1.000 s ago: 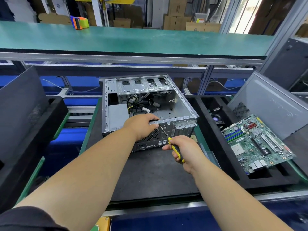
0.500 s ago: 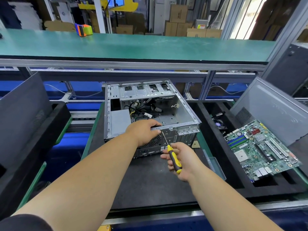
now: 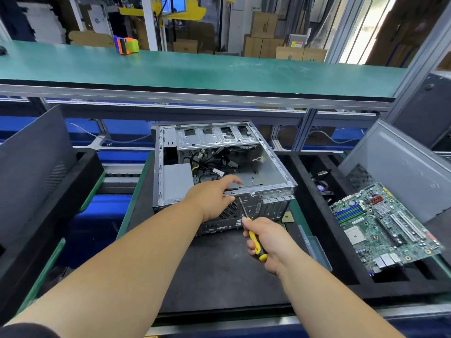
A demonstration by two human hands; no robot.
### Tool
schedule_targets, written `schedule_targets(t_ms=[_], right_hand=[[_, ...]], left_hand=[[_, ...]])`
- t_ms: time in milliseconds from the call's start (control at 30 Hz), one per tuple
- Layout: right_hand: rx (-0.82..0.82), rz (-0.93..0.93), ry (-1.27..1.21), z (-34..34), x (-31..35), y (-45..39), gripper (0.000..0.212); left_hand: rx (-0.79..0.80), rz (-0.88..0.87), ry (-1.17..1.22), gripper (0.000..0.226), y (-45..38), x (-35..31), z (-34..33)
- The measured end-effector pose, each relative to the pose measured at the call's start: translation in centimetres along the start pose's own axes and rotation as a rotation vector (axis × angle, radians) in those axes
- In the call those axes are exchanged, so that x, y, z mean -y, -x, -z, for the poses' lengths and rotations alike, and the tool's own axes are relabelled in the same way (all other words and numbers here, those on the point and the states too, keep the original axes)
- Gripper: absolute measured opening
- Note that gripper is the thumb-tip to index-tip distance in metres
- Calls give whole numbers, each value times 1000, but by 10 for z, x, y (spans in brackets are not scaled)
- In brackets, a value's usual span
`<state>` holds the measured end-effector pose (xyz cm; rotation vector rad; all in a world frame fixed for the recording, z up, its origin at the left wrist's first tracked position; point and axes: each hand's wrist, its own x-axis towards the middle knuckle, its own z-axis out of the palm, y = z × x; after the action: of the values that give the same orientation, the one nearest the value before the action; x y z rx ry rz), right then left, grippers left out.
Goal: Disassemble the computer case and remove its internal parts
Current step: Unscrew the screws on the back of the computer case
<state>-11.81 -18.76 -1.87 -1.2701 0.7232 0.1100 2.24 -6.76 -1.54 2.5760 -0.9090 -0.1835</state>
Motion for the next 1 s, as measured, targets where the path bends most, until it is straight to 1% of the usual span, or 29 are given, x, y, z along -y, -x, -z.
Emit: schedule_targets(t_ms=[100, 167, 267, 367, 600, 700, 800, 900, 1000], right_hand=[[-91, 112, 181, 1, -4, -1, 31], [-119, 106, 231, 0, -2, 1, 28], [-31, -48, 35, 1, 4, 5, 28], [42, -92, -59, 6, 8, 7, 33], [37, -82, -42, 7, 3, 8, 27], [33, -94, -103, 3, -1, 7, 25], [50, -153, -193, 0, 0, 7, 30], [104, -228, -246, 0, 1, 7, 42], [133, -250, -255, 0, 2, 8, 37]], left_hand=[[-4, -6, -8, 23, 1, -1, 1], [-5, 1, -15, 19, 0, -1, 1], [-3, 7, -1, 19, 0, 0, 1], [-3, 12, 21, 19, 1, 0, 1], [1, 25, 38, 20, 1, -1, 2], [4, 24, 38, 20, 1, -2, 3], [3, 23, 40, 19, 2, -2, 4], [-6, 21, 42, 20, 3, -2, 4], [-3, 15, 42, 24, 3, -2, 4]])
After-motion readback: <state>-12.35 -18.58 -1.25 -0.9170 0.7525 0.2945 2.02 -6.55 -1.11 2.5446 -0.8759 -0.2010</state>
